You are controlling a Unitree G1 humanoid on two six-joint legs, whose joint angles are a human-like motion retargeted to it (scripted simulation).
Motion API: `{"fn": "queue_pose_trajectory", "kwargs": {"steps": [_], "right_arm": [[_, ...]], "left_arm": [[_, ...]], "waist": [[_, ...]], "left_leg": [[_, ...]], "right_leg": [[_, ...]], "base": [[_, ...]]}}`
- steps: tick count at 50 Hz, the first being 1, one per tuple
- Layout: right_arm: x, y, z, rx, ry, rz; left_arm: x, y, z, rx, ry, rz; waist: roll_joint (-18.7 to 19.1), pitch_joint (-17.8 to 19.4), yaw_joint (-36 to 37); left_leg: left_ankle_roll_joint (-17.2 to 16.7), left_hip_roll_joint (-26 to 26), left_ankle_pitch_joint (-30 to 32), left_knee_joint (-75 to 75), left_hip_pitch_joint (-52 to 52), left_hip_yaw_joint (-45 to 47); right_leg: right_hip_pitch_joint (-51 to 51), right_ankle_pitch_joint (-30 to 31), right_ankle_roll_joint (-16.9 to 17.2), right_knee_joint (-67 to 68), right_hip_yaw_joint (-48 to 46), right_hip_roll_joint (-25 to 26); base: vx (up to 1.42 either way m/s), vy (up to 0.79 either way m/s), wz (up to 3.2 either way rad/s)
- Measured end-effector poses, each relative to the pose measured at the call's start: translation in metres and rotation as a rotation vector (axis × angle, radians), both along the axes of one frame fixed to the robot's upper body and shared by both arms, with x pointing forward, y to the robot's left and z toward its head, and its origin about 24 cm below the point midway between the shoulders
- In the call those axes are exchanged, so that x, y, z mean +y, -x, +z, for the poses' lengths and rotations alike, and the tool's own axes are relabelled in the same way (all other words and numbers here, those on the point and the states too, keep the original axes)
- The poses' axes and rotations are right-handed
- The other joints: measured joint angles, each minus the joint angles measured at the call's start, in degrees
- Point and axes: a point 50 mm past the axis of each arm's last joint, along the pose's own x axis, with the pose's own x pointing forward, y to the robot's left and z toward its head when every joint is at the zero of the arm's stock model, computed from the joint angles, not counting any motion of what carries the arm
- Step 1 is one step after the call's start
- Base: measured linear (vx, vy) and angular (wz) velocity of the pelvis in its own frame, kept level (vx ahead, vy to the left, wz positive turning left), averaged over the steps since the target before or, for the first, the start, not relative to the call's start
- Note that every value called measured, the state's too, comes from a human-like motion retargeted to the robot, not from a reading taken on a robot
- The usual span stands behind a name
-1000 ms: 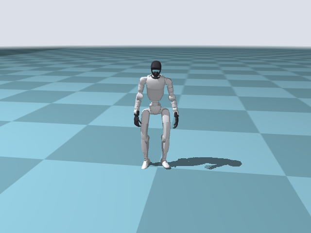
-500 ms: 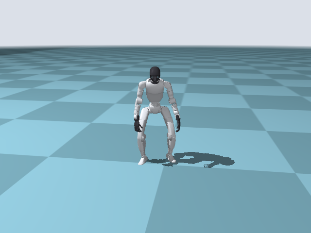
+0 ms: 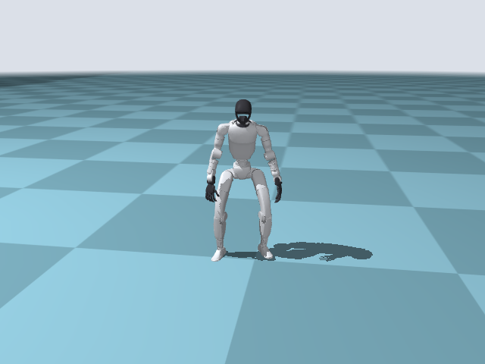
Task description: Upper body actions
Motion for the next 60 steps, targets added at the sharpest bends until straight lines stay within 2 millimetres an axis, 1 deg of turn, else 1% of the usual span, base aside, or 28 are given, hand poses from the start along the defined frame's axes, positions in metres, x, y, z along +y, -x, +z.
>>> {"fn": "queue_pose_trajectory", "kwargs": {"steps": [3, 5, 7, 8, 10, 12, 13, 14, 15, 17, 18, 20, 21, 23, 26, 29, 34, 38, 43, 47, 51, 52, 53, 54, 55, 57, 58, 60], "right_arm": [[-0.002, 0.038, -0.022, 0.101, -0.047, -0.086], [0.0, 0.064, -0.035, 0.173, -0.083, -0.153], [0.0, 0.092, -0.046, 0.253, -0.111, -0.23], [0.0, 0.105, -0.051, 0.293, -0.123, -0.272], [-0.001, 0.132, -0.058, 0.371, -0.146, -0.351], [-0.002, 0.157, -0.063, 0.448, -0.158, -0.41], [-0.002, 0.168, -0.065, 0.486, -0.156, -0.428], [-0.002, 0.176, -0.066, 0.518, -0.15, -0.436], [-0.002, 0.183, -0.067, 0.548, -0.143, -0.439], [0.0, 0.208, -0.069, 0.65, -0.121, -0.472], [0.0, 0.218, -0.069, 0.693, -0.116, -0.501], [-0.002, 0.236, -0.069, 0.752, -0.126, -0.581], [-0.002, 0.24, -0.069, 0.766, -0.142, -0.614], [-0.001, 0.24, -0.069, 0.771, -0.172, -0.647], [-0.002, 0.228, -0.07, 0.739, -0.182, -0.637], [-0.002, 0.213, -0.07, 0.706, -0.18, -0.581], [-0.003, 0.198, -0.07, 0.666, -0.168, -0.507], [-0.003, 0.182, -0.068, 0.608, -0.177, -0.479], [0.004, 0.16, -0.067, 0.553, -0.197, -0.423], [0.01, 0.152, -0.066, 0.529, -0.162, -0.343], [0.012, 0.156, -0.067, 0.529, -0.091, -0.274], [0.012, 0.159, -0.067, 0.533, -0.076, -0.262], [0.012, 0.164, -0.068, 0.543, -0.066, -0.255], [0.012, 0.169, -0.069, 0.558, -0.061, -0.253], [0.012, 0.174, -0.069, 0.574, -0.059, -0.254], [0.013, 0.188, -0.071, 0.629, -0.072, -0.277], [0.013, 0.195, -0.071, 0.658, -0.084, -0.3], [0.011, 0.211, -0.071, 0.704, -0.104, -0.357]], "left_arm": [[-0.006, 0.04, -0.024, 0.093, 0.045, 0.037], [-0.01, 0.071, -0.038, 0.154, 0.085, 0.077], [-0.015, 0.105, -0.051, 0.226, 0.127, 0.121], [-0.018, 0.121, -0.056, 0.264, 0.143, 0.143], [-0.025, 0.151, -0.064, 0.344, 0.163, 0.184], [-0.031, 0.18, -0.068, 0.429, 0.174, 0.221], [-0.033, 0.193, -0.07, 0.47, 0.18, 0.24], [-0.033, 0.204, -0.07, 0.501, 0.185, 0.258], [-0.034, 0.213, -0.07, 0.528, 0.189, 0.276], [-0.033, 0.238, -0.069, 0.61, 0.206, 0.31], [-0.036, 0.247, -0.069, 0.643, 0.212, 0.318], [-0.047, 0.26, -0.07, 0.694, 0.226, 0.337], [-0.053, 0.264, -0.071, 0.691, 0.231, 0.36], [-0.061, 0.267, -0.073, 0.655, 0.247, 0.423], [-0.064, 0.263, -0.074, 0.605, 0.266, 0.471], [-0.06, 0.255, -0.075, 0.582, 0.235, 0.446], [-0.049, 0.24, -0.074, 0.546, 0.16, 0.362], [-0.053, 0.222, -0.076, 0.51, 0.163, 0.334], [-0.061, 0.206, -0.077, 0.548, 0.171, 0.236], [-0.058, 0.198, -0.076, 0.586, 0.118, 0.052], [-0.06, 0.193, -0.076, 0.577, 0.088, -0.057], [-0.061, 0.193, -0.077, 0.576, 0.092, -0.063], [-0.063, 0.195, -0.077, 0.577, 0.101, -0.06], [-0.064, 0.197, -0.077, 0.578, 0.113, -0.052], [-0.065, 0.199, -0.077, 0.58, 0.127, -0.041], [-0.066, 0.202, -0.078, 0.587, 0.15, -0.023], [-0.067, 0.203, -0.078, 0.592, 0.157, -0.017], [-0.072, 0.208, -0.079, 0.602, 0.161, 0.002]], "waist": [[-0.21, -1.44, -0.67], [0.06, -2.44, -2.21], [0.43, -3.76, -3.8], [0.53, -4.55, -4.29], [0.77, -5.91, -4.74], [1.64, -6.76, -3.62], [1.69, -6.98, -2.91], [1.07, -7.27, -0.24], [0.1, -7.6, 3.42], [-0.4, -9.66, 8.44], [-0.16, -10.9, 10.14], [0.2, -13.64, 12.24], [0.28, -14.73, 10.74], [0.57, -15.04, 6.34], [0.56, -13.34, 1.96], [-0.07, -12.92, 1.99], [-0.73, -13.8, 2.21], [-0.79, -13.44, 1.93], [1.06, -11.55, 1.42], [3.46, -12.04, 1.01], [4.06, -11.31, -1.67], [4.04, -11.13, -2.5], [4.2, -11.05, -3.1], [3.64, -11.08, -3.42], [2.71, -11.18, -3.59], [1.77, -11.77, -2.59], [1.7, -12.09, -1.77], [2.03, -13.25, -0.71]], "left_leg": [[0.51, -2.23, 2.91, -9.51, 8.05, 0.86], [1.03, -3.69, 5.07, -16.02, 13.48, 1.19], [1.54, -5.33, 7.57, -22.28, 18.2, 1.65], [1.69, -6.1, 8.77, -25.09, 20.15, 1.94], [1.81, -7.37, 10.91, -30.3, 23.86, 2.61], [1.61, -7.33, 12.71, -34.85, 27.49, 3.5], [1.34, -7.35, 13.4, -36.6, 29.23, 4.18], [0.99, -7.32, 13.71, -37.98, 31.04, 7.09], [0.61, -7.25, 13.84, -39.18, 32.89, 11.12], [-0.25, -7.66, 14.83, -42.41, 36.12, 17.21], [-0.87, -7.5, 15.14, -43.51, 37.13, 20.33], [-1.45, -7.03, 15.23, -43.24, 36.45, 19.75], [-1.42, -7.14, 15.08, -42.35, 35.25, 17.39], [-0.52, -8.22, 15.05, -41.42, 34.06, 13.09], [0.36, -9.53, 14.88, -40.5, 34.59, 9.13], [0.69, -10.24, 14.46, -39.89, 35.16, 8.34], [2.78, -13.26, 14.4, -41.68, 36.55, 7.98], [4.28, -15.35, 13.76, -41.3, 36.52, 6.67], [5.39, -15.33, 13.32, -41.18, 36.9, 7.93], [5.8, -13.31, 12.92, -40.74, 35.73, 9.12], [6.88, -14.02, 12.81, -40.74, 36.28, 7.21], [7.12, -14.34, 12.76, -40.77, 36.64, 6.52], [7.29, -14.37, 12.7, -40.84, 37.09, 5.95], [7.53, -15.16, 12.57, -40.85, 37.49, 5.74], [7.81, -16.34, 12.41, -40.84, 37.88, 5.71], [7.97, -17.24, 12.23, -40.87, 38.2, 6.06], [7.85, -17.25, 12.12, -40.92, 38.38, 6.07], [7.55, -16.95, 11.99, -40.92, 38.22, 5.33]], "right_leg": [[8.17, 5.11, -0.44, -10.12, -2.09, -0.04], [13.57, 8.72, -1.71, -15.95, -4.16, 0.16], [18.36, 10.7, -1.46, -21.09, -4.49, 1.65], [20.37, 10.28, -0.33, -22.98, -5.22, 2.66], [23.7, 9.16, 3.39, -24.93, -9.5, 4.26], [24.91, 7.87, 1.43, -25.27, -4.87, 7.63], [25.71, 6.43, -0.94, -26.37, -3.0, 9.07], [26.32, 5.9, -1.27, -27.05, 0.94, 9.67], [26.84, 5.83, -0.57, -27.53, 5.91, 9.85], [27.92, 5.38, -0.03, -28.2, 10.13, 10.98], [27.59, 5.59, 0.06, -28.44, 11.8, 11.35], [27.03, 6.87, 0.7, -29.48, 8.31, 10.16], [27.07, 7.21, 0.5, -30.03, 6.03, 9.74], [27.62, 7.96, -0.34, -30.8, 2.58, 9.58], [29.75, 8.5, -0.87, -31.53, -0.73, 9.11], [30.84, 8.5, -0.11, -31.45, -0.77, 8.02], [31.86, 7.95, 0.75, -30.68, -1.09, 6.4], [30.87, 8.45, 0.89, -28.71, -0.75, 4.66], [28.87, 10.57, -1.07, -24.08, -3.43, 4.62], [26.19, 4.68, -4.51, -18.32, -9.15, 6.7], [26.84, 2.91, -1.62, -18.84, -2.62, 12.82], [27.42, 2.85, -2.26, -20.0, -0.7, 14.38], [28.06, 2.27, -5.83, -21.4, 0.8, 16.13], [29.16, 2.45, -6.3, -22.87, 1.57, 16.5], [30.5, 2.99, -5.23, -24.36, 1.98, 16.19], [32.03, 2.76, -5.8, -25.56, 0.34, 16.3], [31.47, 3.15, -4.27, -25.1, 4.04, 16.21], [30.98, 3.92, -2.99, -25.35, 2.55, 14.86]], "base": [[0.3, 0.17, -0.07], [0.33, 0.15, 0.03], [0.33, 0.11, 0.05], [0.29, 0.08, -0.01], [0.26, 0.05, -0.13], [0.18, 0.0, -0.43], [0.12, -0.03, -1.17], [0.09, -0.05, -2.13], [0.17, -0.05, -2.66], [0.27, -0.02, -2.0], [0.25, 0.03, -0.93], [0.2, 0.11, 0.13], [0.14, 0.09, 1.24], [0.04, 0.02, 1.76], [-0.02, 0.06, 1.05], [0.03, 0.13, 0.01], [0.1, 0.23, 0.15], [0.03, 0.31, 0.04], [-0.06, 0.27, -0.26], [-0.04, 0.16, -0.34], [0.02, 0.07, 0.39], [0.08, 0.03, 0.61], [0.1, 0.02, 0.47], [0.12, 0.02, 0.33], [0.13, 0.01, 0.13], [0.14, 0.0, -0.02], [0.15, 0.01, 0.04], [0.15, 0.03, 0.1]]}}
